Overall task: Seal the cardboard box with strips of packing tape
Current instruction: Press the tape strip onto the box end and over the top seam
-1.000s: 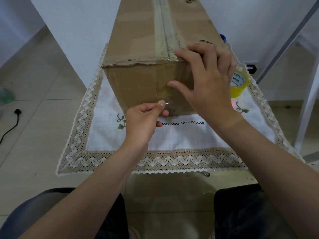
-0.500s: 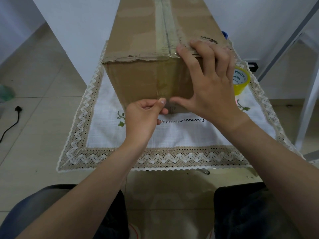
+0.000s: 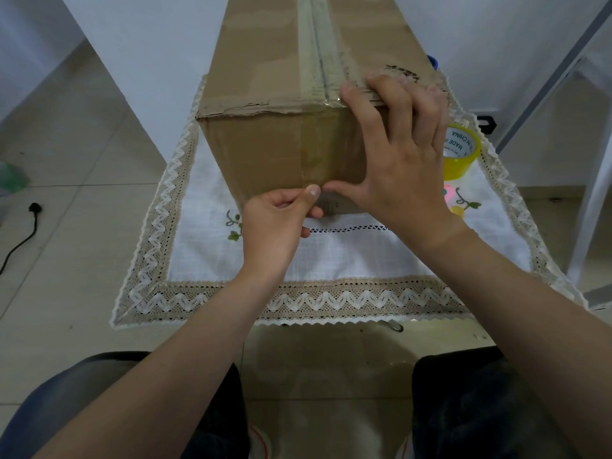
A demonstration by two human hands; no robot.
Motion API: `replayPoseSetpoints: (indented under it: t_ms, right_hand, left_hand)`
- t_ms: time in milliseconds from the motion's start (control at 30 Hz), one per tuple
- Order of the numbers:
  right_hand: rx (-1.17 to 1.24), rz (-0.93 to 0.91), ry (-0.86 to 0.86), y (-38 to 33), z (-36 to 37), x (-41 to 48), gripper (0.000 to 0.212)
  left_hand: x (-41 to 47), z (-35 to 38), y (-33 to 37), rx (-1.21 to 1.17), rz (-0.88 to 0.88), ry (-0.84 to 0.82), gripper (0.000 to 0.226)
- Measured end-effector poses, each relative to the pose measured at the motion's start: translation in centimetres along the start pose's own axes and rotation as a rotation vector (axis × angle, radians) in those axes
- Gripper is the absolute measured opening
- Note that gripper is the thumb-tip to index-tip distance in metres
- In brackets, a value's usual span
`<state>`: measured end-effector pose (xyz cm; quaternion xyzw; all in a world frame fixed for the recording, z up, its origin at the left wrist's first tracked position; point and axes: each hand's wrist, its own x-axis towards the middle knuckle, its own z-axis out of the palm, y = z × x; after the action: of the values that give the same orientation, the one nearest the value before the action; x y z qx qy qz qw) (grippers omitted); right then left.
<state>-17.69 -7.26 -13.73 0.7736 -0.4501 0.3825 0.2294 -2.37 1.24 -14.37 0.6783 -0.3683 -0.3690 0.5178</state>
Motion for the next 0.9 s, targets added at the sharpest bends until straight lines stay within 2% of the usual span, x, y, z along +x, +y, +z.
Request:
replayPoseSetpoints:
  t_ms: [100,200,300,467,533,733,900]
  right_hand:
    - [-0.002,-0.019,-0.007,0.1,-0.1,0.1,0.112]
    - [0.049,-0.008,-0.011,0.0,-0.4,0.2,0.106]
    - [0.099,0.030,-0.025,0.0,-0.8,0.4,0.095]
    - [0.135,0.147,0.057,-1.1,-0.4,1.0,0.074]
    - [0.115,0.156,0.063,-1.4,0.1,0.9,0.078]
    - [0.005,0.048,-0.006,-1.1,0.6,0.1,0.109]
    - [-0.039,0.016,-0.067,-1.1,0.4,-0.3,0.120]
  left_hand:
    - [0.2,-0.5,0.0,0.103,0.034,0.005,0.024]
    - [0.4,-0.9,0.5,0.204,0.036,0.008,0.031]
    - [0.6,-1.0,1.0,0.201,-0.008,-0.025,0.033]
    - [0.4,-0.9,0.9,0.182,-0.018,-0.044,0.028]
    - [0.3,-0.9,0.9,0.155,-0.030,-0.055,0.024]
    - [0.5,-1.1,1.2,0.015,-0.196,-0.116,0.005]
    - [-0.2,-1.1,0.9,0.002,-0.252,-0.132,0.008]
